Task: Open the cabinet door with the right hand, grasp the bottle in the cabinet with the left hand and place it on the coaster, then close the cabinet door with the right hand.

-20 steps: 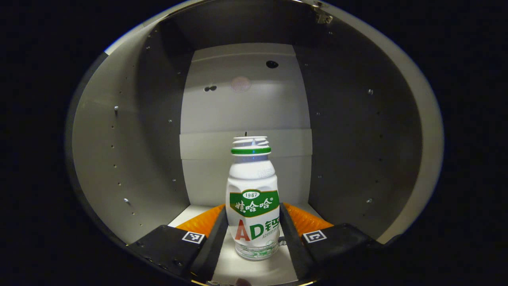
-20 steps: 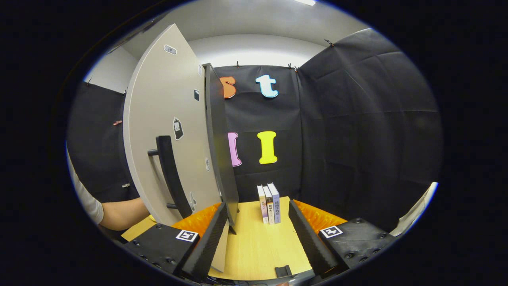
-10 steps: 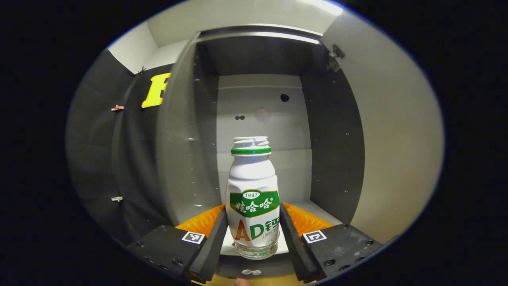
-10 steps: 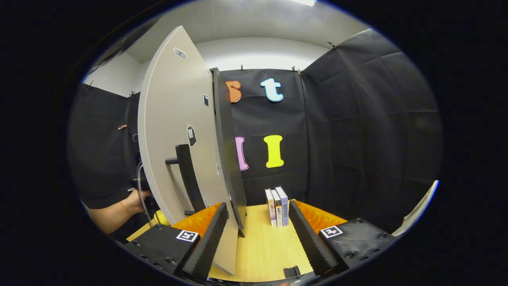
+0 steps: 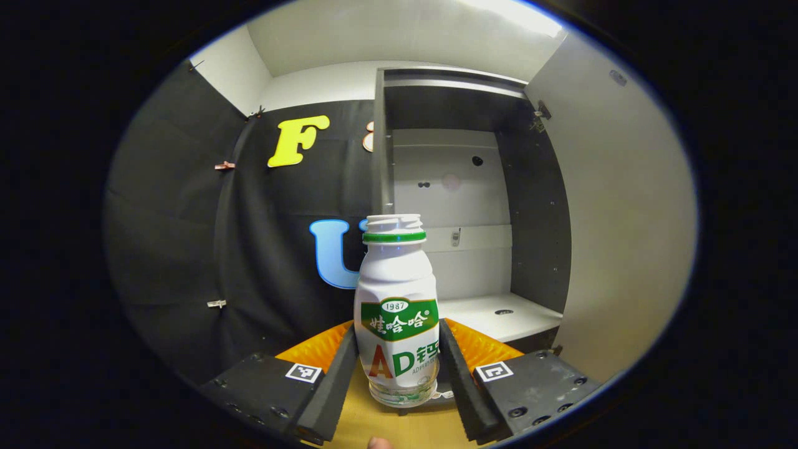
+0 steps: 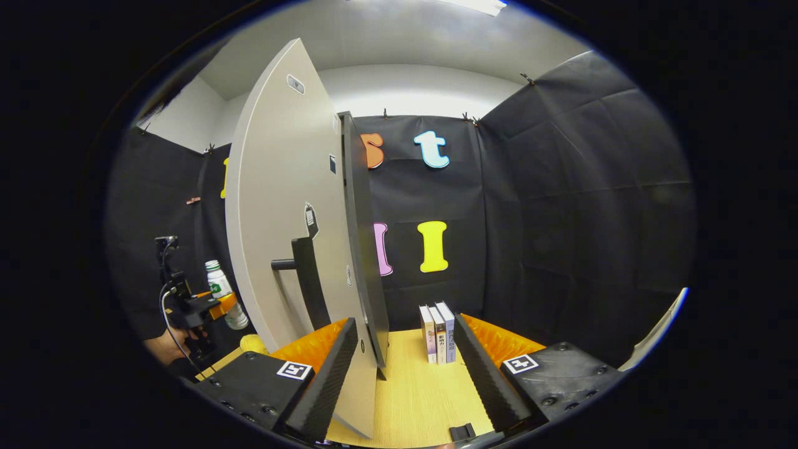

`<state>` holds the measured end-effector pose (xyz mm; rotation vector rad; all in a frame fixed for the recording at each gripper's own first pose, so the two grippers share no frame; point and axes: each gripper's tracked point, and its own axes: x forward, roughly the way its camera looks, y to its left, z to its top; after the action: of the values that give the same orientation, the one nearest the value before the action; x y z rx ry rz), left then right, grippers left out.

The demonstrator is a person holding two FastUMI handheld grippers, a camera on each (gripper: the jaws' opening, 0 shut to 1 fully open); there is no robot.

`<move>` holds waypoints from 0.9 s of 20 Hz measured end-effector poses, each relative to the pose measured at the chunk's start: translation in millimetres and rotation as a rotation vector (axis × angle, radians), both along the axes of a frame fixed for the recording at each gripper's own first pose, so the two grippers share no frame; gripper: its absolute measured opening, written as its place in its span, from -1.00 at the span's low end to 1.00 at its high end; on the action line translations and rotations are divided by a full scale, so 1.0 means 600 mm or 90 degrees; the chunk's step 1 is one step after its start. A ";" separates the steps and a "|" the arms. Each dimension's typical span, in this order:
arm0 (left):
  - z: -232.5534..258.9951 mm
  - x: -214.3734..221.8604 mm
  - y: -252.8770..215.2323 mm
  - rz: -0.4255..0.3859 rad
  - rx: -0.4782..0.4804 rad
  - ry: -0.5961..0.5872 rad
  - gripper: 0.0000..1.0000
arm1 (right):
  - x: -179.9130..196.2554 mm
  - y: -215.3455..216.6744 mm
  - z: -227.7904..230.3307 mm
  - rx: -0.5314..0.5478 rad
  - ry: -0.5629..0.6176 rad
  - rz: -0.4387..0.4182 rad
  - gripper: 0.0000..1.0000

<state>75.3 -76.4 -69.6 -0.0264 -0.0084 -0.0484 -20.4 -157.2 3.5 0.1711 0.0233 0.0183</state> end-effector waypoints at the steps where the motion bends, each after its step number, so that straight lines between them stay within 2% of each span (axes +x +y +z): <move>1: -0.018 -0.014 0.010 0.003 -0.004 0.000 0.49 | 0.001 0.003 -0.001 -0.002 -0.003 0.002 0.90; 5: -0.083 -0.069 0.033 0.008 -0.001 -0.002 0.50 | 0.008 0.003 0.000 -0.005 -0.025 0.007 0.90; 9: -0.169 -0.110 0.040 0.008 -0.003 0.014 0.50 | 0.018 -0.009 -0.014 -0.037 -0.039 -0.003 0.91; 15: -0.331 -0.145 0.031 -0.018 -0.006 0.041 0.51 | 0.033 -0.015 -0.044 -0.063 -0.053 -0.010 0.90; 18: -0.401 -0.155 0.034 -0.022 -0.033 0.055 0.49 | 0.038 -0.016 -0.051 -0.065 -0.067 -0.008 0.90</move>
<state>-18.0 -56.1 -310.0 -0.0804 0.0779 -0.0822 2.5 -166.6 -27.2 0.0684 -0.0820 0.0139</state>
